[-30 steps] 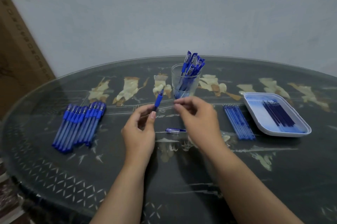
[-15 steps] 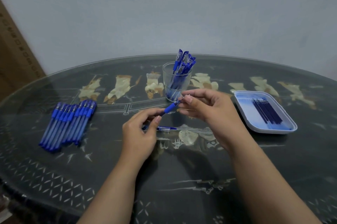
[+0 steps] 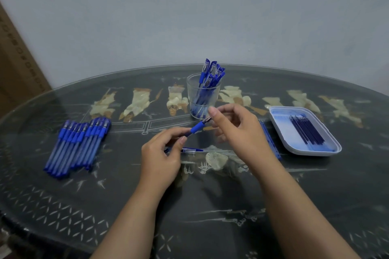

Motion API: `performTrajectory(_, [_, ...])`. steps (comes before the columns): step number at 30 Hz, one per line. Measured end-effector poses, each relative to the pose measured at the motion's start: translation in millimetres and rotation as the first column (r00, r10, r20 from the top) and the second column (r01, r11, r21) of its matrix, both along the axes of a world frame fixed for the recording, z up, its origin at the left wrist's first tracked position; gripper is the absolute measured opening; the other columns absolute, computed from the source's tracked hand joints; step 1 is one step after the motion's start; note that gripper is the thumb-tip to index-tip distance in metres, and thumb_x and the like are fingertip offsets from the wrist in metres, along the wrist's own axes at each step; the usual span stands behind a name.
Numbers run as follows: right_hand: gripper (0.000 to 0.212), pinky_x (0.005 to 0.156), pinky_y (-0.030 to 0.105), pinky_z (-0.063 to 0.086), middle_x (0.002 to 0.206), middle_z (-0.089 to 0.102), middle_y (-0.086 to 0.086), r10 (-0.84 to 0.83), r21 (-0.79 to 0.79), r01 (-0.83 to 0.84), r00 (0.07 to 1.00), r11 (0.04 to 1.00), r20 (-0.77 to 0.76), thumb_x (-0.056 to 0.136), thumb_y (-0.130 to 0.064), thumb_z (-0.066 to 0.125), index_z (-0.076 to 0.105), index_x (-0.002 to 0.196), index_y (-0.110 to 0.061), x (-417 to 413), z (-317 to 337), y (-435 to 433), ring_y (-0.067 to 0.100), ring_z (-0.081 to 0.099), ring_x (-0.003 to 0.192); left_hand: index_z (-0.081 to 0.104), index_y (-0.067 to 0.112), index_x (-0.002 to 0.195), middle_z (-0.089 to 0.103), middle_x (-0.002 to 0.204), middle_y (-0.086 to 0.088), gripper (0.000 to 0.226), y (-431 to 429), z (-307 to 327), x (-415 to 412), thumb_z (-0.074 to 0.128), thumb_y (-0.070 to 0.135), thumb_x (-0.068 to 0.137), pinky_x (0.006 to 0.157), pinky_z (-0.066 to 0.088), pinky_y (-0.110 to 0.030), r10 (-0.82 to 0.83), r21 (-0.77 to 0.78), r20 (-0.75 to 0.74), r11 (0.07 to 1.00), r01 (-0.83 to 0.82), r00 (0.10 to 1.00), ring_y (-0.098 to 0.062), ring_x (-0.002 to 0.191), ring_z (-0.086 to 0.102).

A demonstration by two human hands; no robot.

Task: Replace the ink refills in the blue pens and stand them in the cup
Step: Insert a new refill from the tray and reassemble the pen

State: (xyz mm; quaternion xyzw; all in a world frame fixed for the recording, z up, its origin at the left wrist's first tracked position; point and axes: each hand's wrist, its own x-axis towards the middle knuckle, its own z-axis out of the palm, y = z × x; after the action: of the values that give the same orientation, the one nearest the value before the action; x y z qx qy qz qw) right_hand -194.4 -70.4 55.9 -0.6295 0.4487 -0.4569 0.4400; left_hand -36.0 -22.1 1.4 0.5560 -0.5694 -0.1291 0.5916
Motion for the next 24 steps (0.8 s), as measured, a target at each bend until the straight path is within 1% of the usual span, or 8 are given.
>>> performTrajectory(4, [0.016,0.072,0.032,0.060,0.086,0.075,0.006,0.118,-0.003,-0.118,0.992,0.993,0.054,0.089,-0.008,0.067,0.071,0.100,-0.019,-1.0,2.8,2.0,0.019,0.072,0.081,0.070,0.037,0.094,0.070,0.097,0.022,0.043,0.5,0.3,0.5,0.065,-0.005,0.086,0.081,0.044,-0.008,-0.003,0.001,0.011,1.000,0.003,1.000,0.002,0.092,0.066])
performTrajectory(6, [0.003,0.067,0.032,0.059,0.076,0.074,0.004,0.072,-0.024,-0.072,0.997,0.997,0.010,0.086,-0.013,0.072,0.073,0.087,-0.015,0.7,1.1,2.6,0.020,0.072,0.073,0.070,0.037,0.093,0.069,0.097,0.022,0.044,0.8,1.0,0.1,0.065,-0.006,0.086,0.081,0.043,-0.006,0.000,-0.005,0.017,1.000,0.000,1.000,0.003,0.092,0.065])
performTrajectory(10, [0.023,0.067,0.037,0.059,0.074,0.072,0.003,-0.038,-0.042,0.035,0.996,0.999,-0.076,0.078,-0.042,0.077,0.070,0.080,-0.020,1.1,-1.6,0.4,0.023,0.070,0.072,0.069,0.038,0.093,0.070,0.096,0.021,0.044,0.3,0.0,-0.3,0.065,-0.006,0.085,0.081,0.044,-0.008,0.001,-0.015,0.015,1.000,0.000,1.000,0.002,0.091,0.066])
performTrajectory(14, [0.016,0.070,0.033,0.058,0.087,0.075,0.005,0.088,-0.038,-0.087,0.996,0.995,0.033,0.088,-0.020,0.070,0.070,0.103,-0.024,-0.3,0.7,1.1,0.021,0.072,0.078,0.070,0.036,0.094,0.070,0.098,0.021,0.043,-0.9,-0.5,0.0,0.066,-0.006,0.085,0.081,0.044,-0.007,0.015,-0.025,0.010,1.000,-0.015,1.000,0.003,0.092,0.065])
performTrajectory(16, [0.017,0.073,0.035,0.060,0.084,0.075,0.005,0.122,-0.049,-0.120,0.992,0.992,0.029,0.088,-0.009,0.068,0.072,0.101,-0.019,-0.1,1.0,1.1,0.019,0.073,0.077,0.071,0.033,0.094,0.071,0.096,0.021,0.041,-0.1,-1.0,0.4,0.066,-0.006,0.085,0.082,0.044,-0.006,0.015,-0.030,0.004,0.999,-0.015,1.000,0.003,0.093,0.065])
performTrajectory(18, [0.006,0.074,0.039,0.061,0.078,0.075,0.003,0.105,-0.035,-0.103,0.994,0.994,0.033,0.086,-0.012,0.071,0.073,0.091,-0.014,0.6,0.8,1.6,0.018,0.073,0.072,0.072,0.030,0.095,0.072,0.092,0.019,0.039,0.3,-1.4,1.2,0.066,-0.006,0.085,0.082,0.044,-0.006,0.016,-0.033,-0.002,0.999,-0.016,1.000,0.003,0.093,0.065])
performTrajectory(20, [0.012,0.071,0.040,0.061,0.074,0.074,0.006,0.055,-0.042,-0.054,0.998,0.998,0.022,0.082,-0.024,0.076,0.070,0.084,-0.013,1.5,0.2,1.7,0.021,0.073,0.070,0.073,0.028,0.095,0.073,0.091,0.018,0.036,0.3,-1.0,0.8,0.066,-0.006,0.084,0.082,0.044,-0.007,0.013,-0.036,0.003,0.999,-0.013,1.000,0.003,0.092,0.065])
performTrajectory(24, [0.013,0.068,0.036,0.060,0.080,0.074,0.008,0.073,0.004,-0.074,0.991,0.997,0.116,0.089,-0.027,0.068,0.068,0.096,-0.016,2.1,1.9,2.1,0.025,0.073,0.073,0.071,0.035,0.095,0.071,0.096,0.021,0.041,-1.0,-1.3,1.0,0.067,-0.004,0.084,0.082,0.045,-0.009,0.029,-0.042,0.011,0.999,-0.028,1.000,0.002,0.092,0.066])
